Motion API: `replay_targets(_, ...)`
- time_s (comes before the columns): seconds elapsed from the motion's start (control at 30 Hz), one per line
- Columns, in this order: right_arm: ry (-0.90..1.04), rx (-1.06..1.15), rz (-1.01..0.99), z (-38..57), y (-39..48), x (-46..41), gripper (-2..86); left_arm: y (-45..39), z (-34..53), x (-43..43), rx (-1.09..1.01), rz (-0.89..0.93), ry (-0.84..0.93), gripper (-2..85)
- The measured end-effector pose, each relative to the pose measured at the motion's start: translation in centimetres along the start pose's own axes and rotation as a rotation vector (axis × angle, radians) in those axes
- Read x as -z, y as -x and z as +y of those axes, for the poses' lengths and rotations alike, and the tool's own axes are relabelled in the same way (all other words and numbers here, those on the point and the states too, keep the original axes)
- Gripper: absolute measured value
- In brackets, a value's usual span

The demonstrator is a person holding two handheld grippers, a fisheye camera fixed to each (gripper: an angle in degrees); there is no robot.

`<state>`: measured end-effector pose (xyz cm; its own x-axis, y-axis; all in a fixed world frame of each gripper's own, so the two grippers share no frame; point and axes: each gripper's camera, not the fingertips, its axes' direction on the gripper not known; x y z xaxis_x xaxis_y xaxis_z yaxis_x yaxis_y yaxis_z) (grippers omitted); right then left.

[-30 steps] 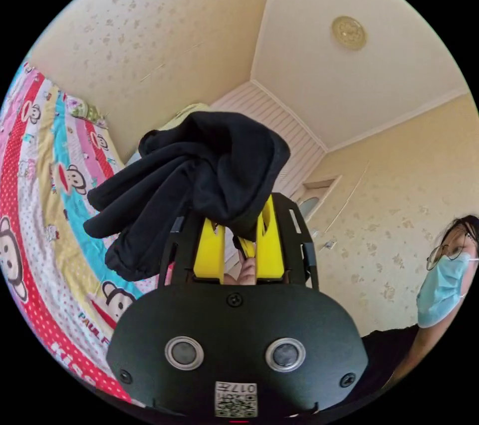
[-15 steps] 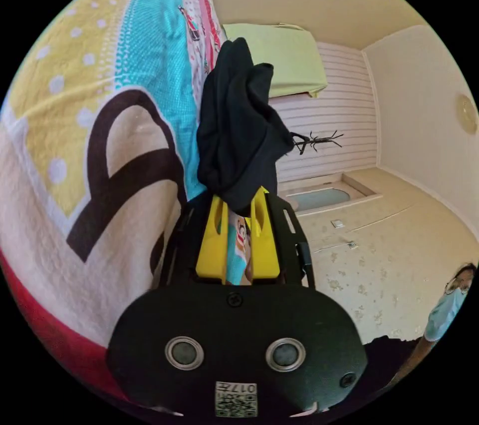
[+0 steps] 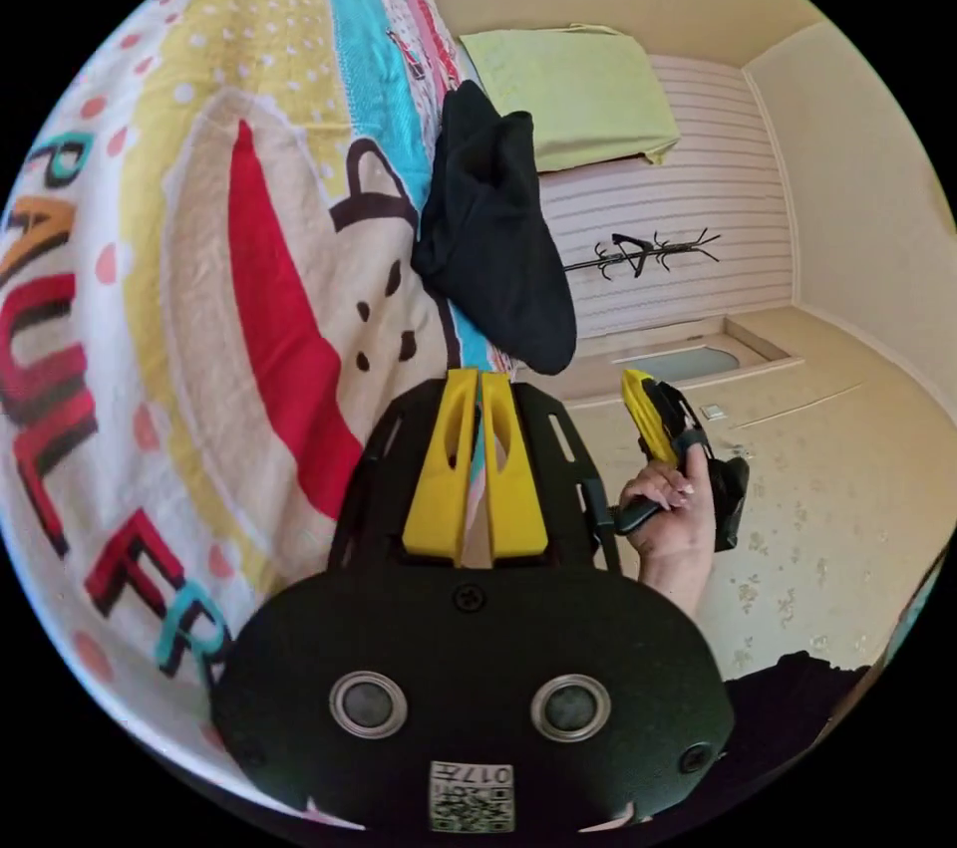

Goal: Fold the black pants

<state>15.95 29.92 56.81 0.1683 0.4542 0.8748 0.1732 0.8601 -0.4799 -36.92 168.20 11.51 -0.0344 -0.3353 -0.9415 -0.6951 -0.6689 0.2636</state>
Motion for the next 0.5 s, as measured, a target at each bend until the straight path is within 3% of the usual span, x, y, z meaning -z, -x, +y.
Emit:
replay_targets(0.03,-0.058,0.089,-0.107,1.5,1.1,-1.0,1.2,-0.5,1.7,0.4,-0.017,-0.034,0.021,-0.7)
replay_targets(0.1,0.052,0.188,-0.230,3.4,2.4,-5.0,0.7,-1.4,4.7,1.6,-0.074,-0.079,0.018,-0.9)
replay_targets(0.17,0.625,0.329,-0.096,7.8,4.4,-15.5,0.5,-2.0,7.7,3.5,-0.105,-0.112,0.001,-0.9)
replay_targets(0.2,0.726,0.381,-0.027,9.7,4.7,-17.9,0.4,-2.3,9.8,5.1,-0.115,-0.125,-0.009,-0.9)
replay_targets(0.27,0.546,0.651,0.039,14.3,6.0,-17.8,0.3,-2.6,13.0,8.3,-0.138,-0.138,-0.065,-0.9)
replay_targets(0.5,0.646,0.549,0.119,16.6,7.2,-20.5,0.3,-3.5,29.0,26.2,-0.176,-0.339,-0.425,-0.7)
